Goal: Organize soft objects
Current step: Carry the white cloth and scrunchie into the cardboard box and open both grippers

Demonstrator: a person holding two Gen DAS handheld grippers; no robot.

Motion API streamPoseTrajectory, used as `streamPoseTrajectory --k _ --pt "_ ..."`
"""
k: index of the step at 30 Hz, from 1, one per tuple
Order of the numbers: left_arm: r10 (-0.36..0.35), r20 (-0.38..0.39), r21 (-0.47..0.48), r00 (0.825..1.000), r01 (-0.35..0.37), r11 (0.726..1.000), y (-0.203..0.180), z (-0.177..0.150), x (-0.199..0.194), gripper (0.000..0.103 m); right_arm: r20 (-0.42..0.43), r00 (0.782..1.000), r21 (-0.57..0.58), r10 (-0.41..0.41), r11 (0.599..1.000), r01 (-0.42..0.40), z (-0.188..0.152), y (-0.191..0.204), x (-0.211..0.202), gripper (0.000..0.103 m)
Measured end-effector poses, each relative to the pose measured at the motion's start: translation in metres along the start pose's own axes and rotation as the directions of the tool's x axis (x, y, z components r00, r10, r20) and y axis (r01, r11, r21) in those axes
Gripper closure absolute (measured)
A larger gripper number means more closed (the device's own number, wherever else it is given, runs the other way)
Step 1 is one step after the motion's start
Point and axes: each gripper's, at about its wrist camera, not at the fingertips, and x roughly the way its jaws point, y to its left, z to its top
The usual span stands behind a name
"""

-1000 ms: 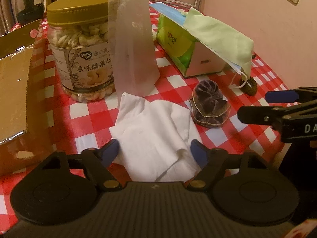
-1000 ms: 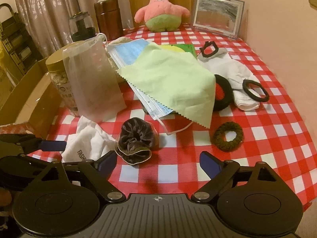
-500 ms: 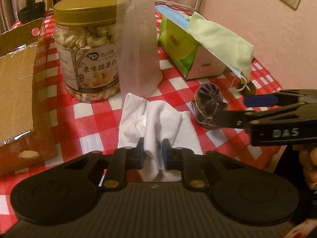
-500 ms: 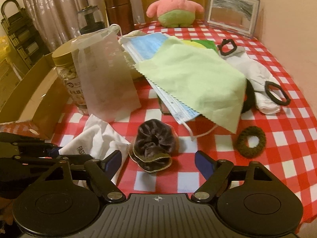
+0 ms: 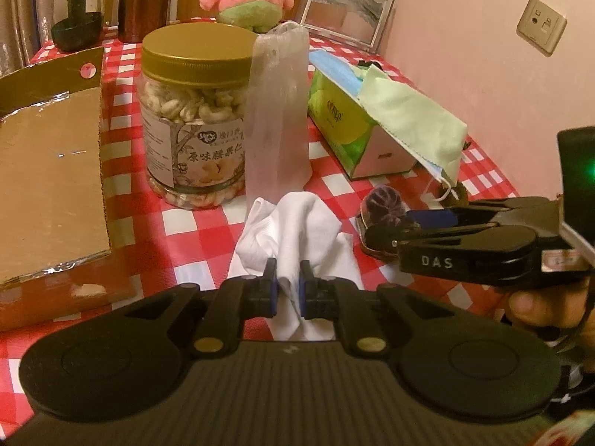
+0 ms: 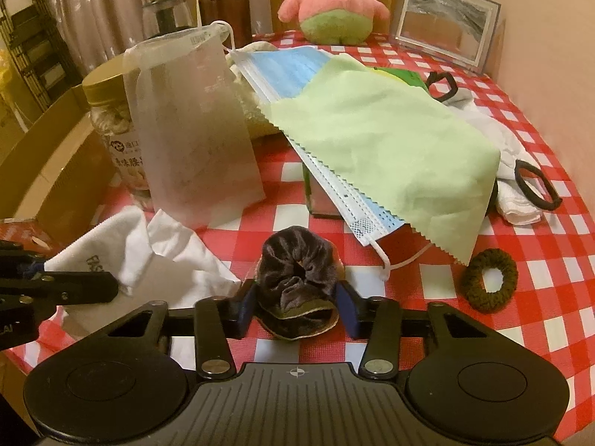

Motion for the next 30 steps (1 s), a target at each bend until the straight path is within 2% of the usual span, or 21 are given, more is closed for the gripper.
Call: streamPoseTrajectory --k 1,3,6,19,30 --pt "-0.001 0.001 0.000 1.000 0.001 1.000 0.000 0.000 -0.001 0.094 0.001 1.000 0.002 -0.002 1.000 0.002 0.000 0.000 -0.001 0.066" --pt "-0.001 0.006 0.001 1.000 0.001 1.000 -0.002 0.001 -0.003 0.094 0.005 1.000 0.010 -0.004 1.000 0.004 0.000 -0.001 -0.004 0.080" --pt "0.000 0.016 0.008 1.000 0.000 1.000 -0.005 0.002 -0.010 0.094 0.018 1.000 0.023 -0.001 1.000 0.001 -0.001 -0.002 -0.013 0.085" --pt "0.007 0.125 0.023 0.992 -0.010 1.000 -0.013 0.021 -0.076 0.094 0.107 0.992 0.005 0.069 0.998 -0.070 0.000 0.017 -0.084 0.085" --pt "0.064 0.241 0.024 0.968 -0.072 0.997 0.006 0.053 -0.151 0.094 0.190 0.970 -0.084 0.153 0.987 -0.139 0.021 0.049 -0.124 0.085"
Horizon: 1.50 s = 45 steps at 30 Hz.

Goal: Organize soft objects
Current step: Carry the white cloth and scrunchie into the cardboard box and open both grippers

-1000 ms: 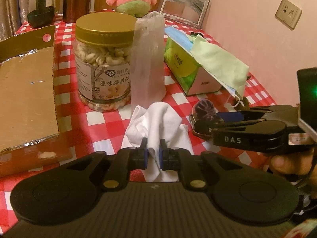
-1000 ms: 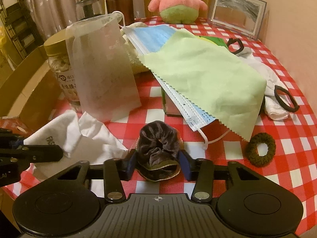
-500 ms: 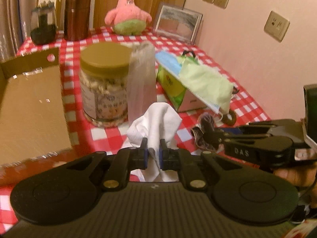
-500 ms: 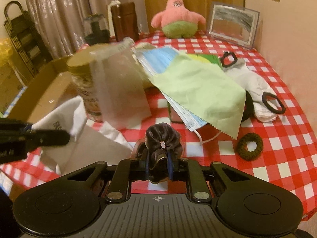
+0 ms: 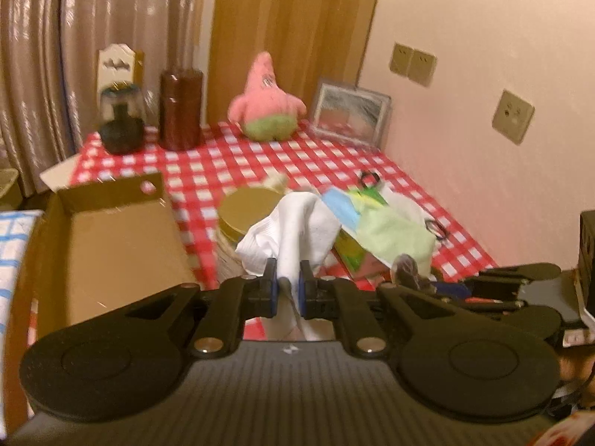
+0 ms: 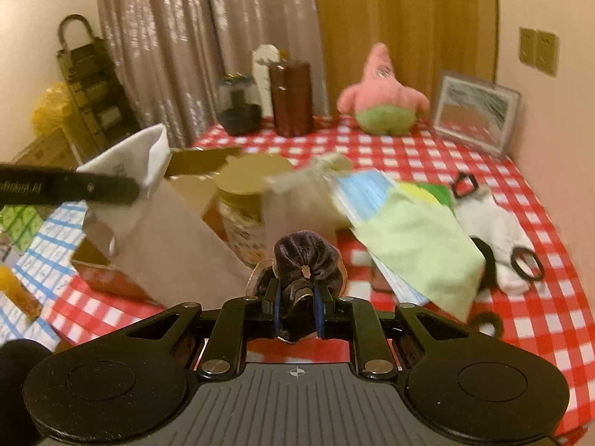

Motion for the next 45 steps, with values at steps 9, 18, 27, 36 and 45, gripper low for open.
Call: streamPoseTrajectory --k 9,18,27,36,45 --pt "0.092 0.105 -0.011 0.990 -0.091 0.996 0.035 0.041 -0.047 0.094 0.043 0.993 -0.062 0.113 0.992 -0.110 0.034 0.048 0.003 0.085" --pt "0.186 0.183 -0.016 0.965 -0.186 0.982 0.075 0.074 -0.075 0.094 0.063 0.975 -0.120 0.211 0.972 -0.203 0.065 0.094 0.033 0.085" --pt "0.231 0.073 -0.071 0.970 -0.226 0.972 0.125 0.040 -0.026 0.094 -0.007 0.958 -0.129 0.285 0.950 -0.284 0.063 0.122 0.101 0.085" --pt "0.274 -0.078 -0.143 0.959 -0.282 0.949 0.170 -0.012 0.024 0.061 -0.079 0.953 -0.122 0.292 0.946 -0.300 0.051 0.126 0.157 0.085" --pt "0.285 -0.092 -0.191 0.954 -0.298 0.935 0.185 -0.031 0.023 0.042 -0.116 0.947 -0.104 0.301 0.944 -0.313 0.043 0.126 0.186 0.082"
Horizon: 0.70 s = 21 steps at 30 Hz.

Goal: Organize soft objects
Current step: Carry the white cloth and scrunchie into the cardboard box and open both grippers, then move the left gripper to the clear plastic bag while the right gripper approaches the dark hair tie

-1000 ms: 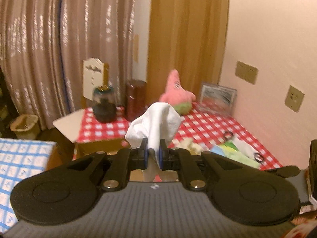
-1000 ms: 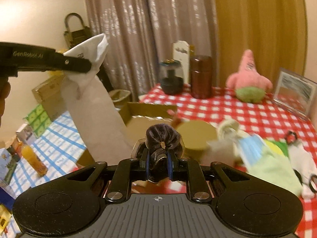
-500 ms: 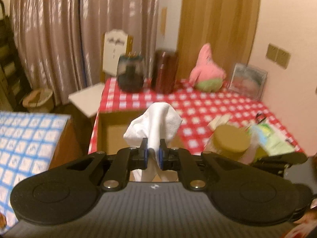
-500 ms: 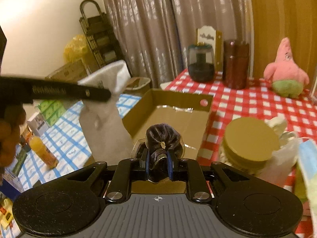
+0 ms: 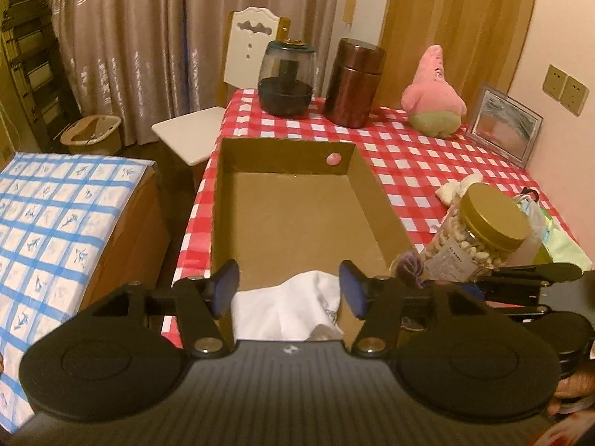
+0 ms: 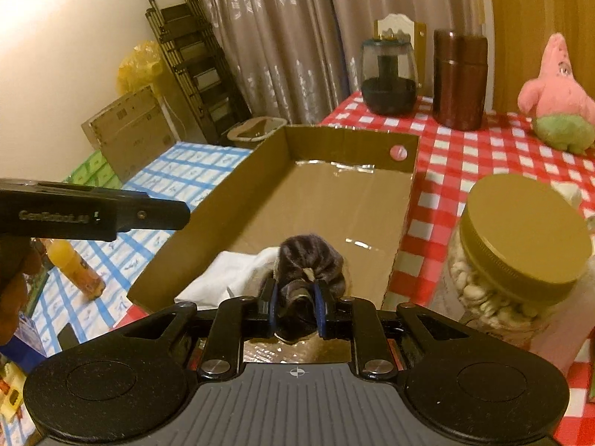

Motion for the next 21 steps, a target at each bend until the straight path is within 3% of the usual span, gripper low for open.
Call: streamPoseTrajectory --k 1,3,5,15,21 --pt "0.003 0.000 -0.004 1.000 -0.003 1.000 0.001 0.000 0.000 0.041 -0.002 1.000 0.003 0.003 1.000 -0.003 -0.001 -0.002 0.001 0.079" --pt "0.007 -0.002 -0.013 1.000 -0.007 1.000 0.002 -0.002 -0.001 0.039 0.003 1.000 0.005 0.001 1.000 -0.001 -0.002 -0.001 0.000 0.057" --pt "0.008 -0.002 -0.022 1.000 -0.008 1.000 0.003 -0.003 -0.002 0.036 0.016 1.000 0.010 0.003 1.000 -0.003 -0.003 -0.004 -0.004 0.046" --pt "-0.009 0.009 -0.008 1.000 0.009 1.000 -0.017 -0.009 -0.017 0.035 0.054 0.998 -0.003 -0.035 0.999 0.036 -0.020 0.000 -0.053 0.046" --pt "-0.047 0.037 0.030 0.998 0.046 0.998 -0.046 -0.011 -0.035 0.035 0.099 0.988 -0.010 -0.122 0.992 0.123 -0.038 -0.001 -0.102 0.046"
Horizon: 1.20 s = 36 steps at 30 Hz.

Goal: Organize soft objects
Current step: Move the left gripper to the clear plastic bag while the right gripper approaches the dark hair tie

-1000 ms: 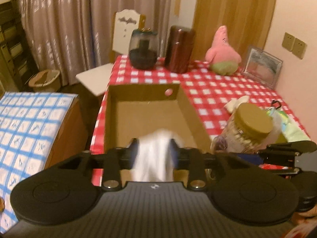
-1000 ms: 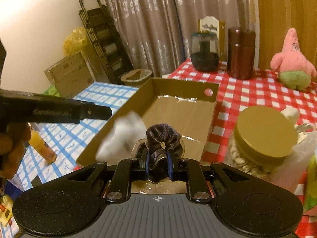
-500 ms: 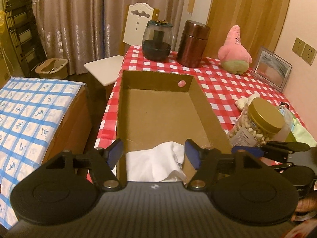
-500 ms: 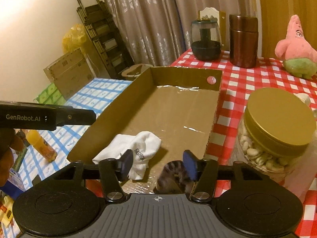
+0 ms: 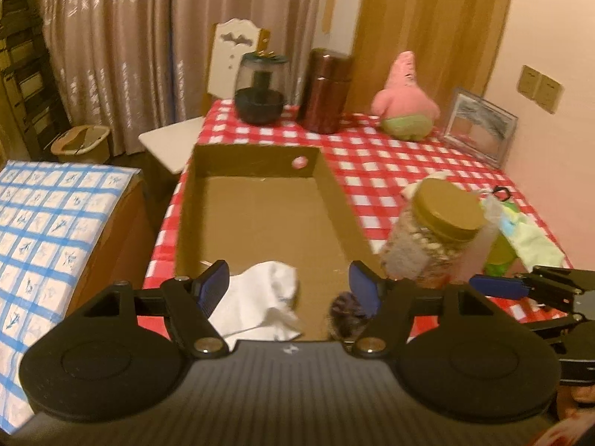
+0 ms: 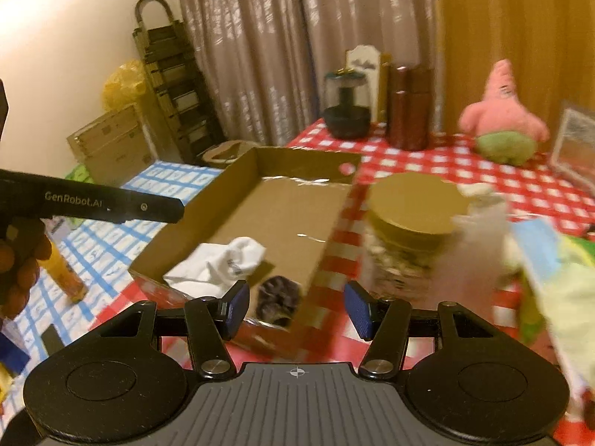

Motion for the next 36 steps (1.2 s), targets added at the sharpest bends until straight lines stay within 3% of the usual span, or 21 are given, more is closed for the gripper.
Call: streamPoseTrajectory --k 10,21,30,36 --pt "-0.105 0.023 0.065 0.994 0.103 0.993 -0.078 0.001 -0.015 0.033 0.010 0.983 0.103 -0.181 0.978 0.179 -0.022 -0.053 -0.077 0.046" --pt "-0.169 -0.012 0.104 0.986 0.169 0.980 -0.143 -0.015 -0.008 0.030 0.021 0.953 0.174 -0.301 0.940 0.293 -0.043 -0.106 -0.144 0.045" --pt "-0.200 -0.053 0.147 0.978 0.205 0.968 -0.178 -0.027 0.014 0.030 0.022 0.917 0.228 -0.399 0.895 0.384 -0.050 -0.149 -0.175 0.045" --pt "-0.210 -0.086 0.144 0.974 0.221 0.965 -0.192 -0.032 0.034 0.030 -0.032 0.891 0.237 -0.453 0.862 0.447 -0.068 -0.180 -0.177 0.045"
